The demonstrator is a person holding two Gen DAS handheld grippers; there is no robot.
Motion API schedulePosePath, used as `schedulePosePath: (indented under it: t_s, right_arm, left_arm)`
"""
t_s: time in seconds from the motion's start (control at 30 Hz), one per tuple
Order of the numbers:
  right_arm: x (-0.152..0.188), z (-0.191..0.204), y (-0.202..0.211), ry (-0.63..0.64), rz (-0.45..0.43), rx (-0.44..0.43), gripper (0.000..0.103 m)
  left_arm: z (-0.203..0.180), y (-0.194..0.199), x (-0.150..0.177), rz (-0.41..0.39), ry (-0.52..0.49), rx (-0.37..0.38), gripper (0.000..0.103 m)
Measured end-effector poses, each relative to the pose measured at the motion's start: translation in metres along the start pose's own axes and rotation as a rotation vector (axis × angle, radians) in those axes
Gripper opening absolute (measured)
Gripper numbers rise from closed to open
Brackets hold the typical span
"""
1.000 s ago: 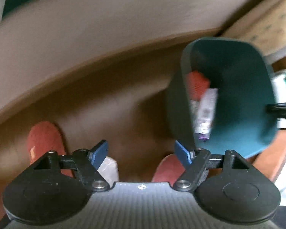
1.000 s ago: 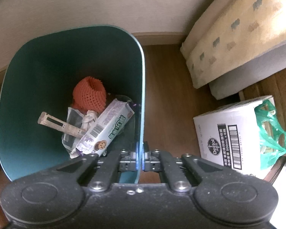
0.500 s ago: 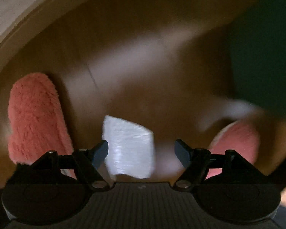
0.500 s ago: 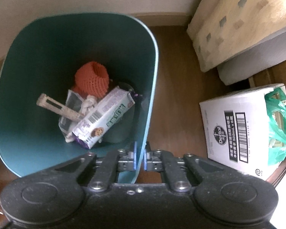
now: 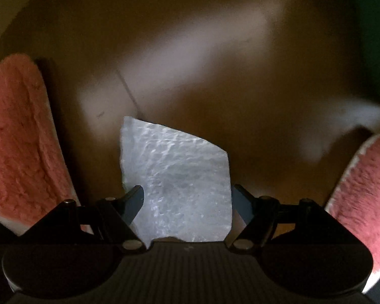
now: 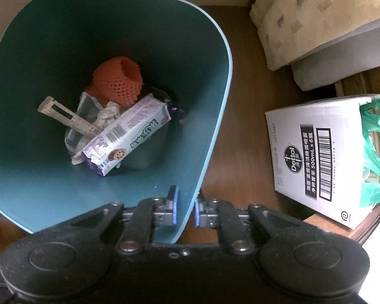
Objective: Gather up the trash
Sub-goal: 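Lower the left tool to the clear bubble-wrap sheet and grasp it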
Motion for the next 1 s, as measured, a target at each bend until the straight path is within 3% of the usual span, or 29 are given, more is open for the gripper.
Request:
schedulePosePath:
  t_s: [0.27, 0.33, 0.37, 0.4, 0.43, 0.47, 0.6, 0.73, 0.9, 1.0]
  right_arm:
    - [-0.003, 0.003, 0.0, 0.004, 0.018, 0.017, 0.013]
    - [-0.003, 0.002, -0.001, 0.003, 0.019, 0.018, 0.013]
    - [-0.003, 0.003, -0.001, 0.002, 0.019, 0.019, 0.013]
    - [-0.003, 0.003, -0.001, 0.0, 0.017, 0.021, 0.013]
    - [-0.003, 0.003, -0.001, -0.003, 0.014, 0.023, 0.013]
    - [-0.002, 0.003, -0.001, -0.01, 0.01, 0.026, 0.013]
    - [0.001, 0.005, -0.001, -0.023, -0.011, 0.048, 0.014]
    - [0.001, 0.006, -0.002, -0.032, -0.032, 0.072, 0.014]
    - [0.003, 0.006, 0.0, -0.079, -0.062, 0.095, 0.013]
    - [0.003, -0.001, 0.005, -0.146, -0.095, 0.062, 0.009]
  left_arm:
    - [0.014, -0.011, -0.008, 0.044, 0.044, 0.06, 0.073]
    - [0.021, -0.011, -0.008, 0.044, 0.062, 0.065, 0.061]
    - [0.025, -0.009, -0.009, 0.045, 0.073, 0.068, 0.048]
    - [0.029, -0.007, -0.01, 0.05, 0.086, 0.069, 0.026]
    - [0.033, -0.006, -0.012, 0.057, 0.103, 0.067, 0.01]
    - [0.038, -0.005, -0.014, 0.067, 0.128, 0.064, 0.003]
    - [0.045, 0.015, -0.028, 0.036, 0.145, 0.066, 0.003]
    - [0.038, 0.063, -0.037, -0.038, 0.135, 0.121, 0.003]
    - [0.028, 0.155, -0.038, -0.151, 0.095, 0.225, 0.002]
    - [0.016, 0.225, -0.031, -0.229, 0.055, 0.299, 0.003]
Point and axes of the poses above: each gripper's, at about its wrist camera, not at the fingertips, and y roughly against the way its jaws point, z to its left, x to its underside, the point moved 1 cm from there along -y, roughly the way its jaws point, and after that the axes turned 13 degrees about y, right-handed, at the moved point
